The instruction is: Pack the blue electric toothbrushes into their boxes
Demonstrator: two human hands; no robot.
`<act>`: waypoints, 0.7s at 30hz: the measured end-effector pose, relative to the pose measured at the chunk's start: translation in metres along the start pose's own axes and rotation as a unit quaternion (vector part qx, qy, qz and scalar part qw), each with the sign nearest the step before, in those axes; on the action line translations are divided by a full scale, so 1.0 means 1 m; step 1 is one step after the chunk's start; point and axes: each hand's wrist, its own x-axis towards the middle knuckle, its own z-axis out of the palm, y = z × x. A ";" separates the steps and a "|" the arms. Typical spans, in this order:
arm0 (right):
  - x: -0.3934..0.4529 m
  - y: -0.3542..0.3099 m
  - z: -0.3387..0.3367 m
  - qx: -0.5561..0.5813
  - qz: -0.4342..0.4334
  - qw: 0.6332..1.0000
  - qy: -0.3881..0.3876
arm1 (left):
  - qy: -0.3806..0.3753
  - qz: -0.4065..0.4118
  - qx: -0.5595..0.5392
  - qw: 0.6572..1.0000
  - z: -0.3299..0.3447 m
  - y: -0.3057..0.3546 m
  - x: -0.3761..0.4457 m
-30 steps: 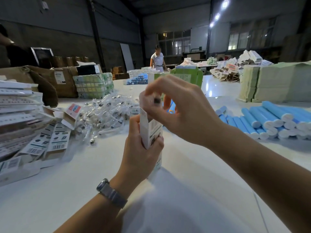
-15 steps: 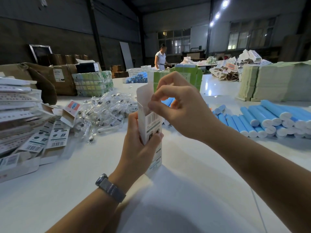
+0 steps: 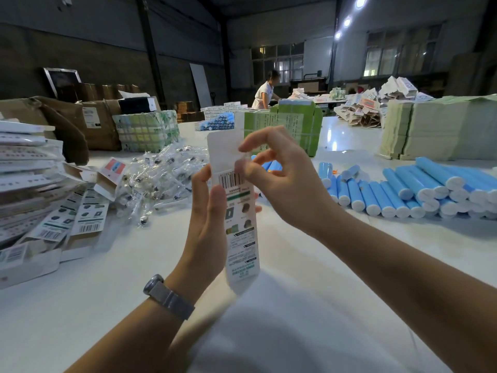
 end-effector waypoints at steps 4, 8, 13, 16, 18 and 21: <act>-0.002 0.004 0.001 0.080 0.008 0.996 0.047 | 0.017 0.024 0.019 0.999 -0.001 0.003 0.000; -0.001 0.005 -0.001 0.118 0.004 0.991 0.056 | 0.036 0.053 0.033 0.997 0.001 0.007 -0.001; -0.003 0.004 0.003 0.134 0.001 0.989 0.070 | 0.043 0.048 0.012 0.998 0.003 0.007 -0.004; -0.004 0.006 0.005 0.110 0.006 0.991 0.070 | 0.045 0.053 0.020 0.997 0.004 0.007 -0.005; -0.005 0.007 0.005 0.096 0.011 0.993 0.061 | 0.040 0.054 0.022 0.998 0.004 0.007 -0.005; -0.008 0.008 0.007 0.093 0.003 0.995 0.045 | 0.037 0.054 0.019 0.998 0.004 0.007 -0.005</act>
